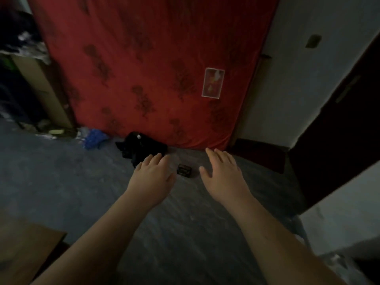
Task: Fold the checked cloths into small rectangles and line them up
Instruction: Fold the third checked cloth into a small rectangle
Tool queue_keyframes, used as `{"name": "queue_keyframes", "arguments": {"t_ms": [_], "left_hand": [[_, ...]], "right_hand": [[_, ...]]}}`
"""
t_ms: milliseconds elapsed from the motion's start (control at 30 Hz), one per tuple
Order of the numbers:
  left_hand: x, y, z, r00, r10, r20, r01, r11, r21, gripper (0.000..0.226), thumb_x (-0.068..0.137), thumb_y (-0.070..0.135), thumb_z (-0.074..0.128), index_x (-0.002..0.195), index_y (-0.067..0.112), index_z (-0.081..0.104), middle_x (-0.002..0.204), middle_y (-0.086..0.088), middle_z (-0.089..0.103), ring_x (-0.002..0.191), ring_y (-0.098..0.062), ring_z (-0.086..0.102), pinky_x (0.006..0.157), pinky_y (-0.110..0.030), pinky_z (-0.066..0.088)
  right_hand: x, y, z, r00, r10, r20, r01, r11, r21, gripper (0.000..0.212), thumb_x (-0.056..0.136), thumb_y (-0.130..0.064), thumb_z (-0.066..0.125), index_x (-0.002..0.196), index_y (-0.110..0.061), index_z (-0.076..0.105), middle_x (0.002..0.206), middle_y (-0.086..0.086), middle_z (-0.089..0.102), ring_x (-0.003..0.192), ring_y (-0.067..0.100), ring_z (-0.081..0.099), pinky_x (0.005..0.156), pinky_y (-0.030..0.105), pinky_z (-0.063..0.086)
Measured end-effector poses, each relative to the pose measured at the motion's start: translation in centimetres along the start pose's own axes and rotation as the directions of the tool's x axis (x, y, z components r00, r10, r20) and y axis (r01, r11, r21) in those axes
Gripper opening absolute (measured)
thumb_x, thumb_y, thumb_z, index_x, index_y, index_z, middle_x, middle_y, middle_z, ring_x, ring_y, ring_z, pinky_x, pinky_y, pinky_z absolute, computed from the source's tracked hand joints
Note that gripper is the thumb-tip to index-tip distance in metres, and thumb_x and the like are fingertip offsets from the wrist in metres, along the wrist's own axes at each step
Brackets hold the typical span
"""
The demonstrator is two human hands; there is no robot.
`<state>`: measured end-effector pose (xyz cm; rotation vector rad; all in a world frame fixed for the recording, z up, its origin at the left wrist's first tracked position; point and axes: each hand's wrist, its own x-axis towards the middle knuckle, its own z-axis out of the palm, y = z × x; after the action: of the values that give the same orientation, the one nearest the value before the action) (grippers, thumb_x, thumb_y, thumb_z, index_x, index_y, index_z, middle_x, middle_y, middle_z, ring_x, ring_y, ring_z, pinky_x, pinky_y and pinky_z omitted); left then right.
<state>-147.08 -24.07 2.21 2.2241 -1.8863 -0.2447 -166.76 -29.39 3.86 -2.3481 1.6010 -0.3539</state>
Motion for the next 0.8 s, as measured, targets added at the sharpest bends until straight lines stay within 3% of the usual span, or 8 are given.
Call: {"name": "queue_keyframes", "arguments": {"t_ms": [267, 500, 667, 800], "left_hand": [[10.8, -10.1, 2.1, 0.982, -0.186, 0.033, 0.186, 0.983, 0.006, 0.066, 0.099, 0.053, 0.044, 0.156, 0.022, 0.031, 0.161, -0.005, 0.036, 0.149, -0.027, 0.029, 0.12, -0.047, 0.03], [24.0, -19.1, 1.8, 0.912, -0.41, -0.018, 0.411, 0.911, 0.023, 0.065, 0.1, 0.053, 0.047, 0.155, 0.021, 0.034, 0.157, -0.005, 0.04, 0.147, -0.027, 0.033, 0.118, -0.044, 0.031], [28.9, -25.3, -1.5, 0.788, -0.612, -0.064, 0.613, 0.79, -0.003, 0.064, 0.1, 0.054, 0.046, 0.154, 0.022, 0.035, 0.157, -0.004, 0.041, 0.146, -0.027, 0.034, 0.119, -0.043, 0.029], [28.6, -29.5, -3.1, 0.619, -0.781, -0.086, 0.778, 0.624, -0.068, 0.064, 0.101, 0.053, 0.046, 0.156, 0.023, 0.033, 0.161, -0.004, 0.036, 0.149, -0.026, 0.03, 0.12, -0.042, 0.026]], "right_hand": [[16.4, -3.5, 6.9, 0.981, -0.14, 0.136, 0.136, 0.99, 0.037, 0.065, 0.103, -0.05, 0.041, 0.16, -0.027, 0.022, 0.167, 0.001, 0.023, 0.155, 0.023, 0.012, 0.122, 0.049, 0.025], [36.8, -8.8, 13.0, 0.901, -0.36, 0.245, 0.355, 0.933, 0.062, 0.066, 0.103, -0.05, 0.042, 0.161, -0.025, 0.023, 0.167, 0.004, 0.025, 0.154, 0.026, 0.014, 0.123, 0.047, 0.024], [47.5, -16.5, 15.5, 0.768, -0.542, 0.341, 0.545, 0.833, 0.095, 0.067, 0.102, -0.049, 0.044, 0.161, -0.023, 0.025, 0.166, 0.005, 0.026, 0.153, 0.027, 0.017, 0.122, 0.044, 0.023], [50.8, -23.8, 18.3, 0.603, -0.688, 0.403, 0.699, 0.7, 0.148, 0.067, 0.103, -0.049, 0.044, 0.161, -0.021, 0.026, 0.166, 0.007, 0.027, 0.152, 0.027, 0.019, 0.123, 0.041, 0.02]]}}
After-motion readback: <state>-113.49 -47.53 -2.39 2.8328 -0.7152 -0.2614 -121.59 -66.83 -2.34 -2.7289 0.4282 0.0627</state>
